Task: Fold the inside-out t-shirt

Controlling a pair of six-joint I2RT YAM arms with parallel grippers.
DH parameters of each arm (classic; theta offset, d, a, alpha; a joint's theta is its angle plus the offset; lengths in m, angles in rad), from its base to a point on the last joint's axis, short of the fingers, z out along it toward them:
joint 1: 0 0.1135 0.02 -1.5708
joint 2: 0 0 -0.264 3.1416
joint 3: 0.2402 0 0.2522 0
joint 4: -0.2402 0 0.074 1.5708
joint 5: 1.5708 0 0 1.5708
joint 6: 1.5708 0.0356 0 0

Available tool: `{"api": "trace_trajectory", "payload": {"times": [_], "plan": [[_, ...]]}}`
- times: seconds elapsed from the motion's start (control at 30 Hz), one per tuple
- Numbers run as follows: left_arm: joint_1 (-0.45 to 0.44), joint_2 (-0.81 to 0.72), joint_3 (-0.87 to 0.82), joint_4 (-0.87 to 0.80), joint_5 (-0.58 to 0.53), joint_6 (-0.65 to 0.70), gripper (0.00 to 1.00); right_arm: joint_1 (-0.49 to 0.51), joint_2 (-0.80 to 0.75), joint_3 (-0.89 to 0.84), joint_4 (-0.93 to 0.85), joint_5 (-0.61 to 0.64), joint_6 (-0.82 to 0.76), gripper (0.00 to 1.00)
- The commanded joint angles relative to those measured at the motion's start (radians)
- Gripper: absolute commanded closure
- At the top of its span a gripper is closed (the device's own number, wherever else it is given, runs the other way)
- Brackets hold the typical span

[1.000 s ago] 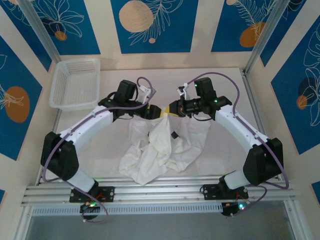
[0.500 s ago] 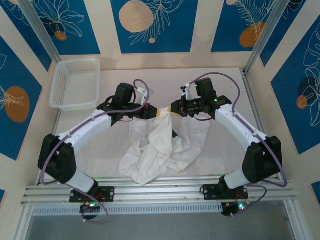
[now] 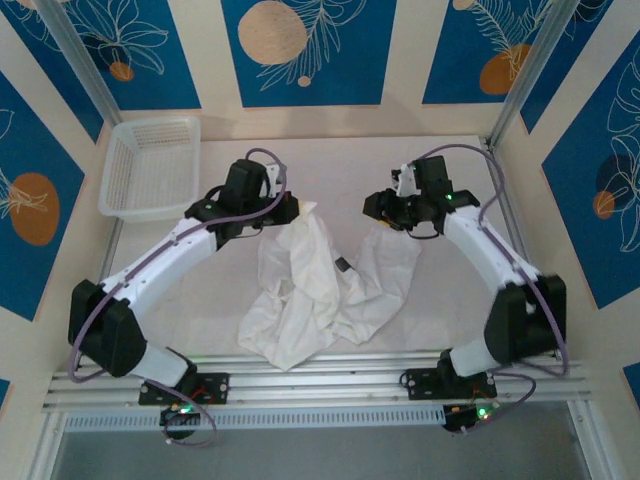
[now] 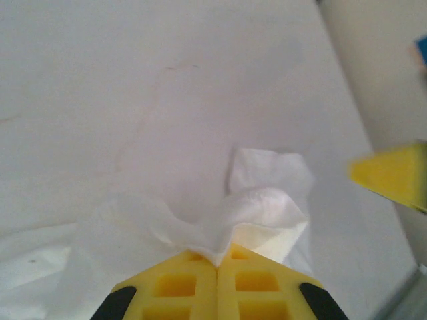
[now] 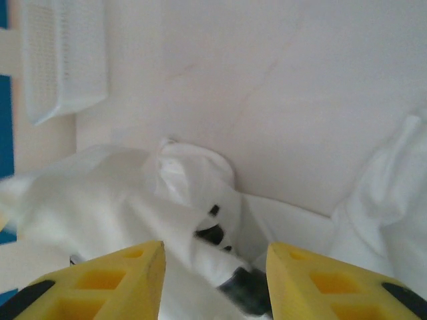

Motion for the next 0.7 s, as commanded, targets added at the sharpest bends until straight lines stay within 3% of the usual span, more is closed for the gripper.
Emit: {"api": "trace_trajectory", "payload": {"times": [0.0, 0.07, 0.17, 0.23, 0.3, 0.37, 0.47, 0.53, 0.67], "plan": [[-0.013, 0.018, 0.071, -0.089, -0.174, -0.022, 1.0, 0.178, -0.138, -0.093, 0.131, 0.106, -0.006, 0.41], [-0.014, 0.019, 0.074, -0.036, -0.104, -0.035, 1.0, 0.307, -0.118, -0.156, 0.228, 0.222, 0.008, 0.16], [-0.012, 0.006, 0.068, -0.008, -0.052, -0.081, 1.0, 0.37, 0.006, -0.159, 0.249, 0.334, 0.039, 0.13], [0.008, -0.018, 0.06, -0.033, -0.067, -0.118, 1.0, 0.359, 0.081, -0.163, 0.247, 0.399, 0.067, 0.27], [0.056, -0.055, 0.036, -0.056, -0.064, -0.169, 1.0, 0.298, 0.102, -0.198, 0.296, 0.364, 0.087, 0.7], [0.119, -0.095, 0.001, -0.077, -0.042, -0.224, 1.0, 0.208, 0.079, -0.26, 0.362, 0.301, 0.121, 0.97], [0.149, -0.109, -0.018, -0.077, 0.013, -0.225, 1.0, 0.083, 0.077, -0.274, 0.364, 0.185, 0.107, 1.0], [0.144, -0.088, -0.025, -0.048, 0.086, -0.224, 1.0, 0.052, 0.107, -0.235, 0.283, 0.207, 0.036, 1.0], [0.08, -0.016, -0.036, -0.006, 0.145, -0.246, 1.0, -0.013, 0.206, -0.132, 0.136, 0.125, -0.048, 1.0]]}}
